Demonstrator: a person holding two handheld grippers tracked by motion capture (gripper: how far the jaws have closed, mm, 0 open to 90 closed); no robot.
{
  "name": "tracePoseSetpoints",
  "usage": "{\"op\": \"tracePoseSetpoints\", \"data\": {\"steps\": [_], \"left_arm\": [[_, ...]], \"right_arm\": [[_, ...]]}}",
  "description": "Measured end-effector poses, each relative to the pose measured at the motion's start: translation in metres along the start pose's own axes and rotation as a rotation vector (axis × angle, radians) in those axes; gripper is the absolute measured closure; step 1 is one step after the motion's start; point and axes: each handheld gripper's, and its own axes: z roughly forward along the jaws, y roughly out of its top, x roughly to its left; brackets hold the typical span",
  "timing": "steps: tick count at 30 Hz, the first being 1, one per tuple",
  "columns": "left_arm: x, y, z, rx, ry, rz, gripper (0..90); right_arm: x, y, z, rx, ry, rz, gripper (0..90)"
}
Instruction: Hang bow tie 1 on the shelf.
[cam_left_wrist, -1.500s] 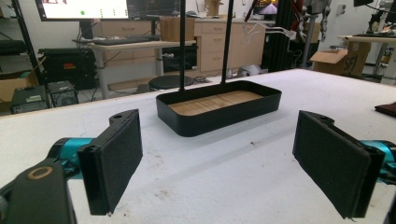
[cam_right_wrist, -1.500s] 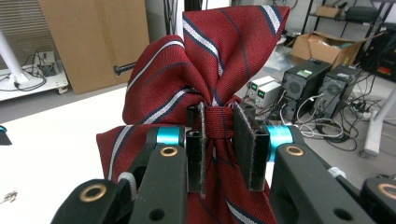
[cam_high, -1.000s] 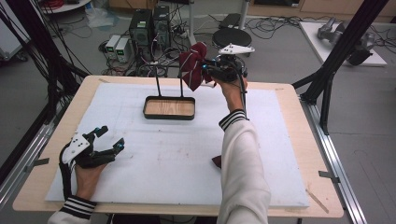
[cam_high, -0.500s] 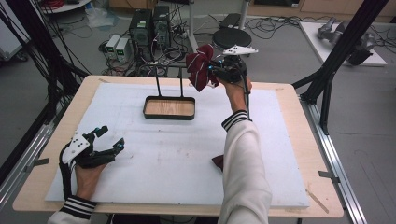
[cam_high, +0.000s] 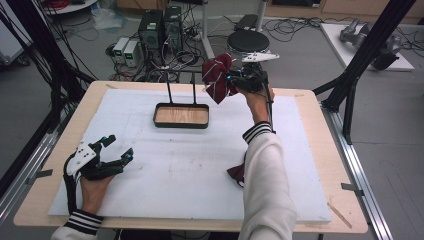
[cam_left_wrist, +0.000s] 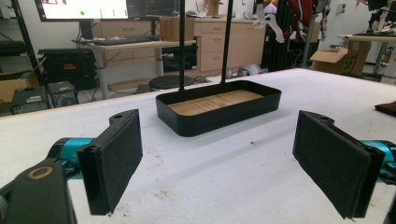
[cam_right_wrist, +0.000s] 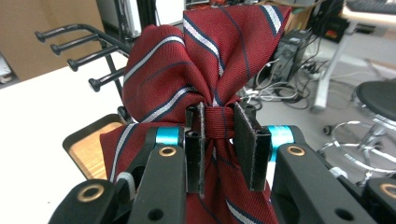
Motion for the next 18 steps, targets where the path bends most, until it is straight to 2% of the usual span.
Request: {"op": "tracePoseSetpoints", "data": {"steps": [1, 2, 7, 9, 12, 18], "left_arm": [[0.000, 0.000, 0.000, 0.000, 0.000, 0.000, 16.1], [0.000, 0.000, 0.000, 0.000, 0.000, 0.001, 16.1], [0.000, 0.000, 0.000, 0.000, -0.001, 0.003, 16.1], [0.000, 0.000, 0.000, 0.000, -0.001, 0.003, 16.1], [0.000, 0.000, 0.000, 0.002, -0.003, 0.002, 16.1], [0.000, 0.000, 0.000, 0.001, 0.000, 0.001, 16.1]], "right_arm": [[0.000, -0.003, -0.001, 0.000, -0.011, -0.010, 74.7], [-0.002, -0.009, -0.002, 0.023, -0.018, 0.005, 74.7], [-0.007, -0.018, -0.002, 0.061, -0.011, 0.035, 74.4], [-0.007, -0.017, -0.002, 0.066, -0.021, 0.024, 74.4], [-0.003, -0.017, 0.004, 0.107, -0.042, -0.014, 74.4], [-0.001, -0.022, 0.014, 0.174, -0.059, -0.036, 74.3]]}}
